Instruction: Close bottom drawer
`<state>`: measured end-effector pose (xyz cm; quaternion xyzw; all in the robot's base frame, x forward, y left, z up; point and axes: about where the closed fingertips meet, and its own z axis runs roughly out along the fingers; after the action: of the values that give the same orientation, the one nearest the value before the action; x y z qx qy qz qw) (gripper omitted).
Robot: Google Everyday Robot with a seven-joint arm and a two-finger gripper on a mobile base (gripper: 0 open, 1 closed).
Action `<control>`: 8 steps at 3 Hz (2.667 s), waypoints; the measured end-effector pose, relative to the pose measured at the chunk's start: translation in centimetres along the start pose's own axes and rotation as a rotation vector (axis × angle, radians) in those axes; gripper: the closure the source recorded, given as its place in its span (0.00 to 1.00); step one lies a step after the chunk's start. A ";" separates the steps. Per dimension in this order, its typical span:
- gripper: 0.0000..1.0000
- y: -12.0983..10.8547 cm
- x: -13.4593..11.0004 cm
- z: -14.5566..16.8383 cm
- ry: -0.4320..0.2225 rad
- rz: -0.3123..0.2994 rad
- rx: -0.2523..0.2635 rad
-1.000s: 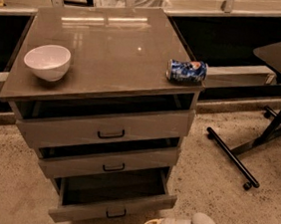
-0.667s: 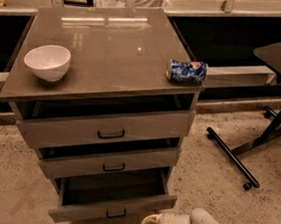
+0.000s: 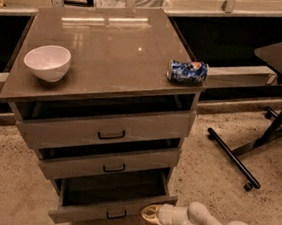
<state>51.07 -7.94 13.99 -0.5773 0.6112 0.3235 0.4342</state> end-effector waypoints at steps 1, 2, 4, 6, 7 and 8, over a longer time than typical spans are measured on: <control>0.50 -0.9 0.8 0.9 -0.010 0.008 0.016; 0.27 -1.2 0.9 1.9 -0.022 -0.009 0.025; 0.00 -0.9 0.0 4.2 -0.007 -0.072 0.034; 0.27 -1.0 0.0 5.0 -0.004 -0.073 0.001; 0.50 -1.4 0.0 5.0 -0.002 -0.065 -0.001; 0.81 -2.5 0.6 4.7 0.006 -0.033 -0.016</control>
Offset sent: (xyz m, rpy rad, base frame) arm 0.0231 0.0162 -0.0181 0.0276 -0.0516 -0.0231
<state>54.30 -4.25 11.78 -0.5918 0.6000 0.3195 0.4332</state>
